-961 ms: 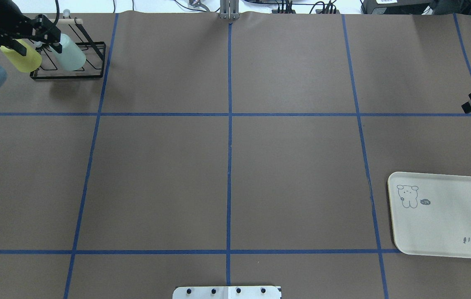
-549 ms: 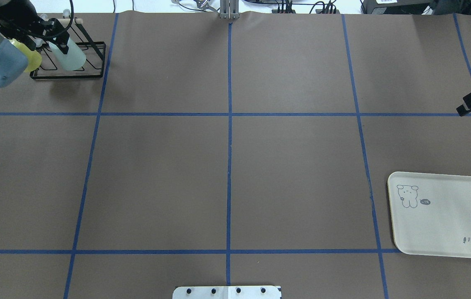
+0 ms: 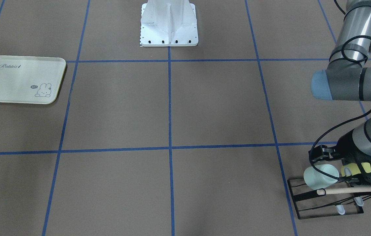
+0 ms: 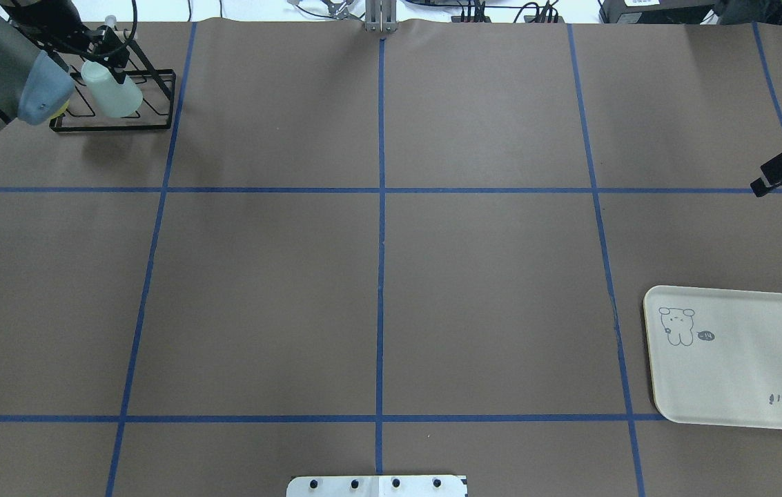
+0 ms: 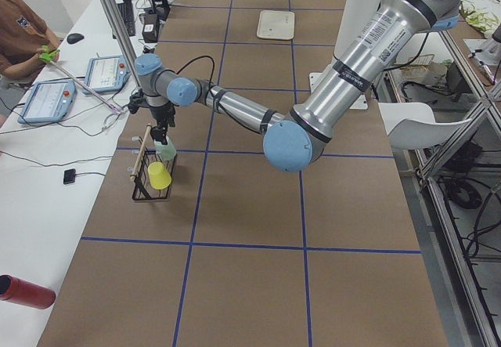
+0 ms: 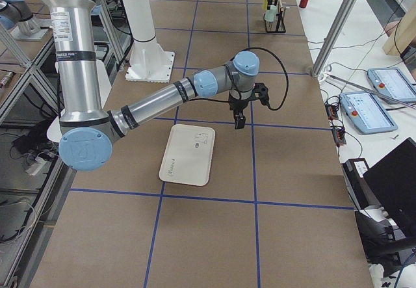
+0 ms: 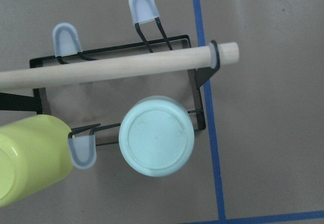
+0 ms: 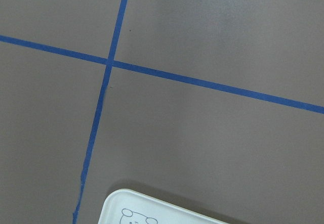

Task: Left arm grabs green cup and hands to right arm on tray

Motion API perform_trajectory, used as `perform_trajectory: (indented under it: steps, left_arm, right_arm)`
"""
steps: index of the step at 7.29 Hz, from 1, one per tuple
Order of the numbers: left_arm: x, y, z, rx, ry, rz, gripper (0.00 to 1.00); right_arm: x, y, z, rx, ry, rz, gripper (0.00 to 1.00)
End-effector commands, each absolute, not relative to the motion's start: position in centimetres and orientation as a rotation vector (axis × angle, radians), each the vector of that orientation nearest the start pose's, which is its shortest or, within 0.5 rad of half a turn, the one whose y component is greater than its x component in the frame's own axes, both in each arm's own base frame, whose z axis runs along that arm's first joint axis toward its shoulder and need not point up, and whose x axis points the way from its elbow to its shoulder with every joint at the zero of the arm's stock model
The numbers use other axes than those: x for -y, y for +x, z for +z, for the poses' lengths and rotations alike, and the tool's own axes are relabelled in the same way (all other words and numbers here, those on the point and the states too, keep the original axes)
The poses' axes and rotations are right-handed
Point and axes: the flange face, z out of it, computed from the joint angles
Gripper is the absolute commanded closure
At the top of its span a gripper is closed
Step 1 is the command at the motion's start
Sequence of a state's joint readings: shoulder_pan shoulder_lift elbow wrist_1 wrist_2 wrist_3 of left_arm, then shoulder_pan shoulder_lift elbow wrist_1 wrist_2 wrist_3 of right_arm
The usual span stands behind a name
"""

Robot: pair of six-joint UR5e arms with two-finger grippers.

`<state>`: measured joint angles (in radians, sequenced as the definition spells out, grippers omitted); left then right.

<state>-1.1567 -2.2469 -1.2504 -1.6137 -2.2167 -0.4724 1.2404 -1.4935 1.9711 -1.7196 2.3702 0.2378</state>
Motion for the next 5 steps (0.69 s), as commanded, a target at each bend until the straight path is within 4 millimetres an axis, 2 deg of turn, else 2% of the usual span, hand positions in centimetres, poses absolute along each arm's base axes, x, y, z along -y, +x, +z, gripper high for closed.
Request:
perform_trajectory:
  steps: [1,2,5]
  left_arm:
    - [73.3,24.2,40.2,-0.730,0.050,0.064,0.01]
    - [74.3,24.7,40.2,-0.728,0.044,0.061,0.01]
    - [74.9,25.0,41.0,-0.726,0.036,0.044,0.01]
  right_arm:
    - [49.0,-10.6,44.0,0.849,0.073,-0.225,0.00]
    - [49.0,-10.8,44.0,0.849,0.072,-0.228,0.00]
    - [48.9,-11.1,44.0,0.849,0.068,-0.233,0.00]
